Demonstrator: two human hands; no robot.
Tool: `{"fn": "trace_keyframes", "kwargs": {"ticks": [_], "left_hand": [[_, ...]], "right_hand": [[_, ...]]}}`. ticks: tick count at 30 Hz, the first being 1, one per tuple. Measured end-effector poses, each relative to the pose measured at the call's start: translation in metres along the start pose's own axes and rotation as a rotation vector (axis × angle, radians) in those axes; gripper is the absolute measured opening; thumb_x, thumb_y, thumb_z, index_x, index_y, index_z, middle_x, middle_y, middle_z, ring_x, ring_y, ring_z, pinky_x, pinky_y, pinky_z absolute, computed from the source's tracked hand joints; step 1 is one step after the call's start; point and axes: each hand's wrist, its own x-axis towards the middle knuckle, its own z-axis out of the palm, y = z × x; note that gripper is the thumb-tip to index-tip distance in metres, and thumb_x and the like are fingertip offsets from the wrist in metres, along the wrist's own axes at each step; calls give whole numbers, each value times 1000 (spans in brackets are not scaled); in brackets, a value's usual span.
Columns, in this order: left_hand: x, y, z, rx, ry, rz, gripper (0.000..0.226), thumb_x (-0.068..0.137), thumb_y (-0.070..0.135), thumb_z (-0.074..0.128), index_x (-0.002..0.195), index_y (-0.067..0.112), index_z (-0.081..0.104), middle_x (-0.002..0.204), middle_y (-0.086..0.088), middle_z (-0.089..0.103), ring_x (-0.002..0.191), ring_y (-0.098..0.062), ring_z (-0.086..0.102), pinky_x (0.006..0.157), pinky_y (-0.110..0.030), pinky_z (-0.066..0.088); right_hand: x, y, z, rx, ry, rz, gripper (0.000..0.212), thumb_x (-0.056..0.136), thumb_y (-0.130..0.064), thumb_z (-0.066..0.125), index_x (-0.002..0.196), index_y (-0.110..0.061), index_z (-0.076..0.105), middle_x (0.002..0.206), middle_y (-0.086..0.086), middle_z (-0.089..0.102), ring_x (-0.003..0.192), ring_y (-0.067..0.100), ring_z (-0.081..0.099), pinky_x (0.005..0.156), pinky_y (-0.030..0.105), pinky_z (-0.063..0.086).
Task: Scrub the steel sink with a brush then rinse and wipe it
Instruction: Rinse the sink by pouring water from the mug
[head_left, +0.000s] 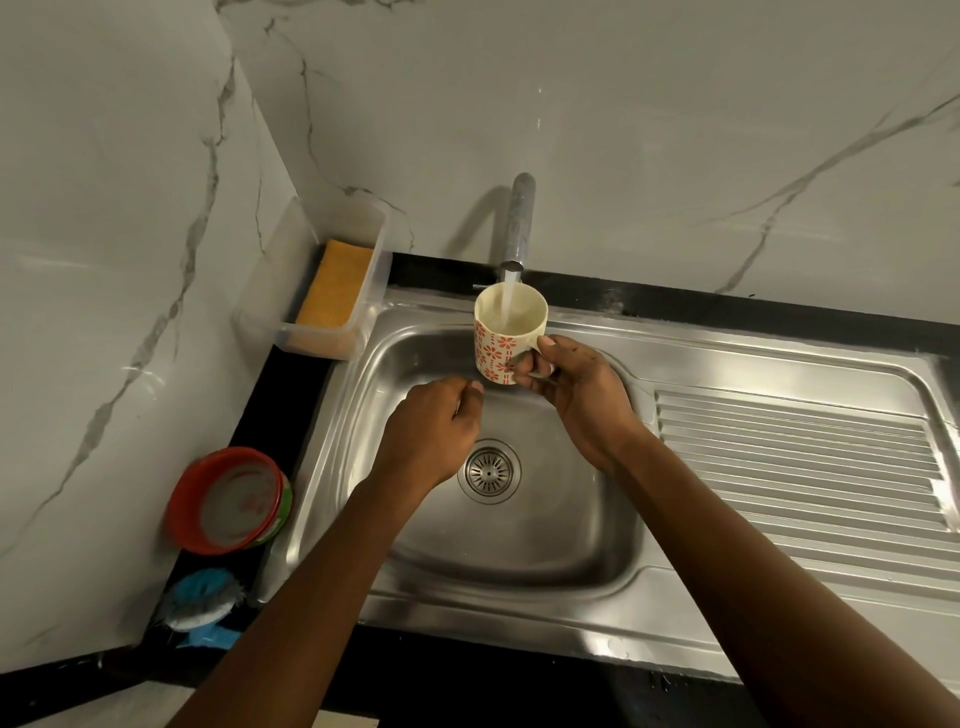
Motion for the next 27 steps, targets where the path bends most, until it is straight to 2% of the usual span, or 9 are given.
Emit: {"fn": "trace_keyframes", "kwargs": {"ticks": [7,12,20,27], "left_hand": [[3,2,0,-3,1,8,41,110,38,43,76,17,52,62,2,55,58,-18,54,57,-36,43],[3,1,-1,-14,4,5,41,110,37,44,75,17,51,61,2,54,56,-17,54,56,-35,41],[3,1,-4,-6,8,1,42,111,36,44,71,22,47,60,4,52,56,-16,52,55,-32,36],[2,3,-7,-4,4,-7,40,111,36,45,76,19,51,62,2,55,57,-16,54,56,-34,40]], "right_hand": [[2,-3,1,-25,7,27,35,110,-20,46,80,-7,58,92,14,68,95,28,63,107,46,52],[4,-2,2,-7,-5,20,37,110,-20,46,76,-12,59,94,18,67,97,32,61,110,51,49],[7,-1,3,-9,-8,16,37,109,-20,46,76,-10,58,93,16,67,97,30,62,110,51,49],[7,-1,2,9,-8,15,39,108,-22,47,73,-14,61,91,15,67,96,29,62,111,51,49]]}}
